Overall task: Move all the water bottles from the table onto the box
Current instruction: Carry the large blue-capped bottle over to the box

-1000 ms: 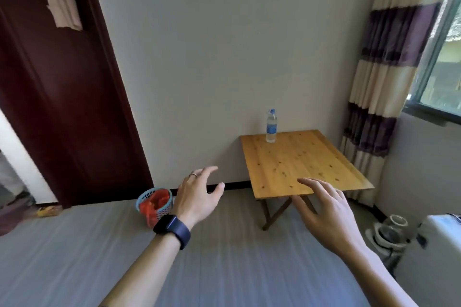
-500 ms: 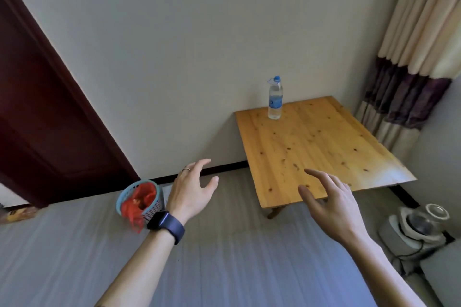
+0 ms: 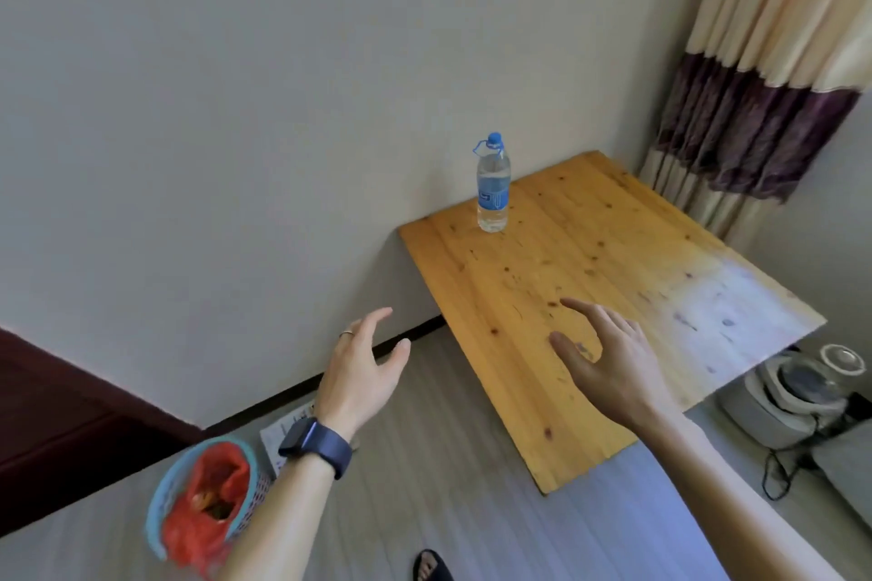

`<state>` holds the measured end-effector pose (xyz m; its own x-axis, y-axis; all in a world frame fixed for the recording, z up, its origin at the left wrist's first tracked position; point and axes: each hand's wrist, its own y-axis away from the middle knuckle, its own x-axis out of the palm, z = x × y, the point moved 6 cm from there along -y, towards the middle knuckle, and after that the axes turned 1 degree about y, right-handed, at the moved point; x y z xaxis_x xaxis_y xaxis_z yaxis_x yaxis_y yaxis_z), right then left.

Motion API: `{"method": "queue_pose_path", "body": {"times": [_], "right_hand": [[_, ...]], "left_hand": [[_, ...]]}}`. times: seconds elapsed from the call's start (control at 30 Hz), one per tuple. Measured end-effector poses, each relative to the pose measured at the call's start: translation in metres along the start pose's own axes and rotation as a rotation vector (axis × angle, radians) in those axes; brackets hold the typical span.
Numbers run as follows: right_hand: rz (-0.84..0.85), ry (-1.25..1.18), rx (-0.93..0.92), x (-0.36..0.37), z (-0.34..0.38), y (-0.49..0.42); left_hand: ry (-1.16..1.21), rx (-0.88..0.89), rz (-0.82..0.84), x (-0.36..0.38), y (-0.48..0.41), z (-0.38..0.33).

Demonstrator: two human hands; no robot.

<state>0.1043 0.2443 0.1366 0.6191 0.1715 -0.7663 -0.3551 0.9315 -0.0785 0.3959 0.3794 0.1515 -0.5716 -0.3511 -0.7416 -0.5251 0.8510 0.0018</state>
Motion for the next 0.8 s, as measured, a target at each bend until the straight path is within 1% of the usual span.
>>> {"method": "queue_pose_path", "body": {"times": [0.23,0.37,0.43,0.57,0.67,0.73,0.8], "right_hand": [[-0.109,-0.075,0.191,0.035,0.011,-0.063],[-0.140,-0.097,0.277,0.053,0.003,-0.108],[-0.157,-0.106,0.310,0.063,-0.007,-0.136],[-0.164,-0.118,0.332,0.083,-0.025,-0.208],[-0.149,-0.146,0.391,0.099,-0.041,-0.264],[-0.161,-0.157,0.398,0.113,-0.048,-0.300],[-0.132,-0.159,0.415,0.129,-0.057,-0.335]], "left_hand": [[-0.017,0.184,0.139,-0.006,-0.154,-0.027],[-0.037,0.329,0.194,0.019,-0.238,-0.055],[-0.045,0.369,0.211,0.036,-0.281,-0.067],[-0.028,0.385,0.234,0.075,-0.361,-0.087],[0.002,0.359,0.237,0.101,-0.415,-0.100],[0.015,0.324,0.245,0.121,-0.450,-0.108],[0.009,0.264,0.246,0.147,-0.483,-0.116]]}}
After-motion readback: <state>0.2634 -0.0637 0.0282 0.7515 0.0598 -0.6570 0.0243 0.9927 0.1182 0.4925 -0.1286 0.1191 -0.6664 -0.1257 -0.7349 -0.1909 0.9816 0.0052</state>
